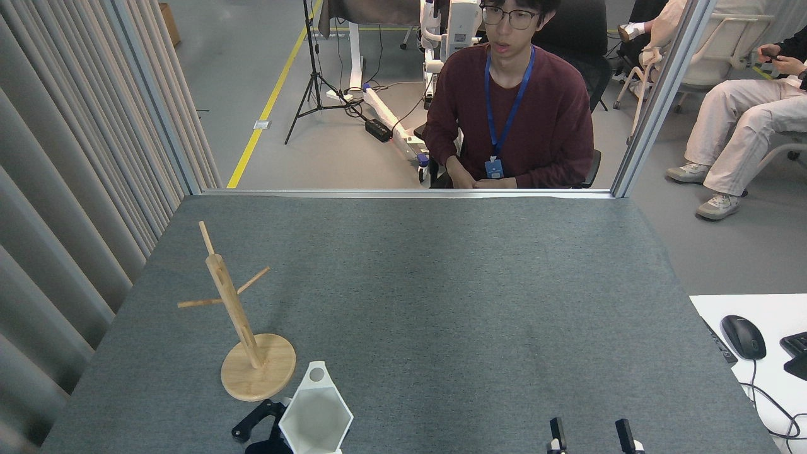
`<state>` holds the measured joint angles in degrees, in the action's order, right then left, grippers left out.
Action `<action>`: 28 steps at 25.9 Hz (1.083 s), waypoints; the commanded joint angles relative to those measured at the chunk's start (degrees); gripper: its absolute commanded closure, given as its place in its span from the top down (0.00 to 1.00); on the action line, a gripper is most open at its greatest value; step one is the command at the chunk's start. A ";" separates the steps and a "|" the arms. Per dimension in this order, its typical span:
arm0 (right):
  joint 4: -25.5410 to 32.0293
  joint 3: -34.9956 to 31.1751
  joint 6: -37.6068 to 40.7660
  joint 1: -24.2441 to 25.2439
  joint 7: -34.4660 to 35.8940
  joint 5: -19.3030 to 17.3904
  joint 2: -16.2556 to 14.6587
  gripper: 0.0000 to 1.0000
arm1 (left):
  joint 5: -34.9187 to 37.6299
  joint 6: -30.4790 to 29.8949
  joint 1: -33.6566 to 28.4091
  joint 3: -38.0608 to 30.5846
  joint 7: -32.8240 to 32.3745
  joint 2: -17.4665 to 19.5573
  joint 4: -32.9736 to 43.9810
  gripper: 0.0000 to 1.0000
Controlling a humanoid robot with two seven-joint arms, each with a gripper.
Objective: Hang cup on storage rack
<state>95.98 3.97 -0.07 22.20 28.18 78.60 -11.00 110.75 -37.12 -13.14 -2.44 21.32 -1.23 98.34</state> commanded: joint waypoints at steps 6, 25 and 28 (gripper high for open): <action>-0.18 -4.14 2.53 3.20 1.26 -0.12 -0.25 0.98 | -3.17 -0.06 -1.19 -12.86 0.39 0.35 0.62 0.41; -0.53 -3.88 2.44 2.58 1.26 -0.03 -0.25 0.98 | 11.33 12.95 13.05 -27.45 0.30 0.26 -9.66 0.41; -0.62 -4.05 2.44 2.58 1.26 -0.03 -0.25 0.98 | 12.21 12.95 13.49 -26.83 0.39 -0.27 -9.66 0.41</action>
<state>95.49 0.01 2.37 24.78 29.43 78.57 -11.26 121.95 -24.14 -0.35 -29.74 21.63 -1.04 88.83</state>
